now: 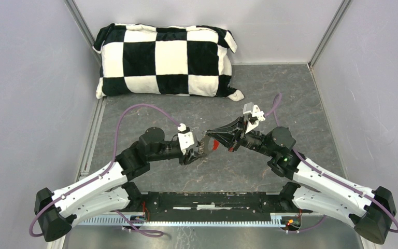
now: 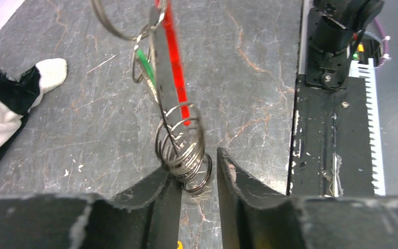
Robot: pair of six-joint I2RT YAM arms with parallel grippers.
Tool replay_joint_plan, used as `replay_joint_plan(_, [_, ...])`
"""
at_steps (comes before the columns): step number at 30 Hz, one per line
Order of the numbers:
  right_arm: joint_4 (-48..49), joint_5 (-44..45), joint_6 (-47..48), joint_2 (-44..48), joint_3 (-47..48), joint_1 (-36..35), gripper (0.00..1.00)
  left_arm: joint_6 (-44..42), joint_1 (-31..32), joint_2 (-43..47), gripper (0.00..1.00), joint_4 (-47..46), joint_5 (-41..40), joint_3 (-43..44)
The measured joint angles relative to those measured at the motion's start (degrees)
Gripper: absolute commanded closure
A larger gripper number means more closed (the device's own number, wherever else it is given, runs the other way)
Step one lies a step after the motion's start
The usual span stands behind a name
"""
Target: Put the keys on the keyring
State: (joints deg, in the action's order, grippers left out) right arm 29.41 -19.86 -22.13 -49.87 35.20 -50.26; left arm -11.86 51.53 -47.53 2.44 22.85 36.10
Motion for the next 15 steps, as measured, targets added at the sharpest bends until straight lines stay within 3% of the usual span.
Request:
replay_joint_plan(3, [0.00, 0.02, -0.17, 0.00, 0.00, 0.00, 0.93, -1.33, -0.02, -0.46, 0.77, -0.04, -1.77, -0.09])
replay_joint_plan(5, [-0.04, 0.04, -0.52, 0.02, 0.00, 0.00, 0.84, -2.38, -0.02, -0.57, 0.96, -0.02, -2.19, -0.09])
replay_joint_plan(9, [-1.11, 0.50, -1.33, 1.07, 0.00, 0.00, 0.61, -8.74, 0.00, -0.70, 0.98, 1.53, -3.30, -0.09])
replay_joint_plan(12, [-4.92, 0.74, -1.84, 3.39, 0.50, 0.00, 0.32, -17.75, -0.02, -0.57, 0.98, 3.87, -3.61, -0.09])
replay_joint_plan(15, [-11.37, 1.09, -1.62, 5.49, 3.13, 0.00, 0.18, -29.31, -0.02, 0.72, 0.98, 6.36, -3.72, -0.09])
